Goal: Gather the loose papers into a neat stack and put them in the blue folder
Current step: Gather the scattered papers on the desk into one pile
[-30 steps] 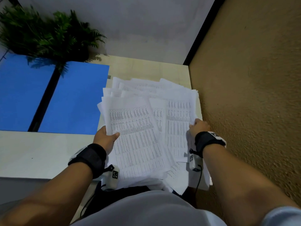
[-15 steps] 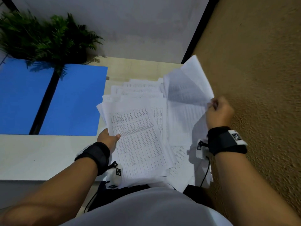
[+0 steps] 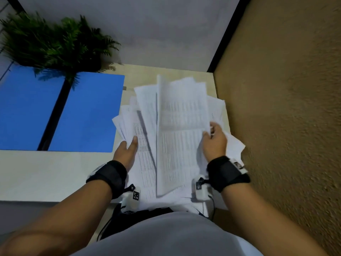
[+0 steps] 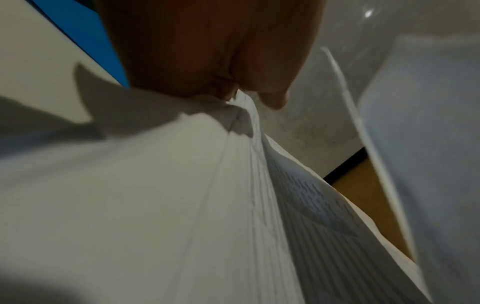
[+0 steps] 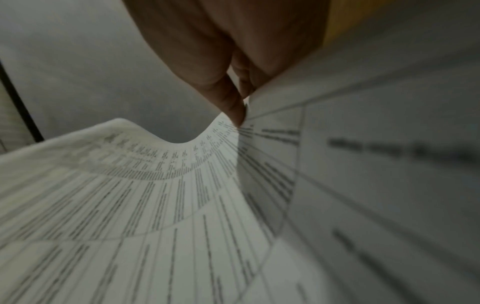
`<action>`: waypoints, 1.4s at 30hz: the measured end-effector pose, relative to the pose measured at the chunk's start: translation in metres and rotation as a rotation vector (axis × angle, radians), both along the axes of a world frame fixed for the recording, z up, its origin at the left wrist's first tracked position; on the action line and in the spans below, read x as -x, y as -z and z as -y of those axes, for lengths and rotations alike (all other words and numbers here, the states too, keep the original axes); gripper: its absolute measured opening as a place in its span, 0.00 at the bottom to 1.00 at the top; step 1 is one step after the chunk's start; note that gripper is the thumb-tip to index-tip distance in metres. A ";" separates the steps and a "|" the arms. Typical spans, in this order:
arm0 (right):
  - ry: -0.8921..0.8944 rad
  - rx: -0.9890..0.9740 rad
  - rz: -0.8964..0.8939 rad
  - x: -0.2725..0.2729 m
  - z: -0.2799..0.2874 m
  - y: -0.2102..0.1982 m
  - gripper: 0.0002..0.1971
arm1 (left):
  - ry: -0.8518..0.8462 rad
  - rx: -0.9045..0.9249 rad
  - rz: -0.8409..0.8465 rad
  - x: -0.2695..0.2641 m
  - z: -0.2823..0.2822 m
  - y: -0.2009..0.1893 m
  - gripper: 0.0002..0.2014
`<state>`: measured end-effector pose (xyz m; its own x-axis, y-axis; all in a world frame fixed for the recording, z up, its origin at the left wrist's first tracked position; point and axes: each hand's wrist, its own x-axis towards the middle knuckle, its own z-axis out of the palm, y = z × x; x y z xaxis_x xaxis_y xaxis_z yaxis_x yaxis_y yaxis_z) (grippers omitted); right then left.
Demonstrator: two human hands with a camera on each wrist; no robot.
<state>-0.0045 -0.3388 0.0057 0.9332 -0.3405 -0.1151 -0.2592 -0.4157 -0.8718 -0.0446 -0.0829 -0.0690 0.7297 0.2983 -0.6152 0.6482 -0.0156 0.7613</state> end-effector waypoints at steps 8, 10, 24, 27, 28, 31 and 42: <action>-0.055 0.066 -0.336 0.023 -0.037 0.051 0.15 | -0.019 0.242 0.021 0.007 0.008 -0.002 0.45; -0.164 0.131 -0.391 0.018 -0.039 0.055 0.10 | 0.021 0.100 0.015 0.009 0.008 0.000 0.34; -0.310 0.157 -0.502 -0.027 0.033 0.062 0.24 | -0.100 -0.036 0.015 0.014 -0.026 0.004 0.22; -0.332 -0.033 -0.537 -0.027 0.032 0.061 0.14 | -0.084 -0.063 0.014 0.014 -0.022 0.003 0.22; -0.358 0.009 -0.567 -0.028 0.031 0.059 0.12 | -0.079 -0.072 0.013 0.013 -0.022 0.003 0.22; -0.396 0.373 -0.519 -0.031 0.032 0.044 0.08 | -0.071 -0.076 0.031 0.011 -0.021 0.001 0.23; 0.054 0.434 0.174 -0.051 0.088 -0.094 0.12 | -0.119 0.056 0.071 0.008 -0.013 0.011 0.27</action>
<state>0.0467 -0.4270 0.0996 0.9055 -0.3712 0.2057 -0.1557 -0.7416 -0.6526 -0.0527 -0.0695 -0.0799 0.7338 0.3517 -0.5813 0.5873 0.1017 0.8029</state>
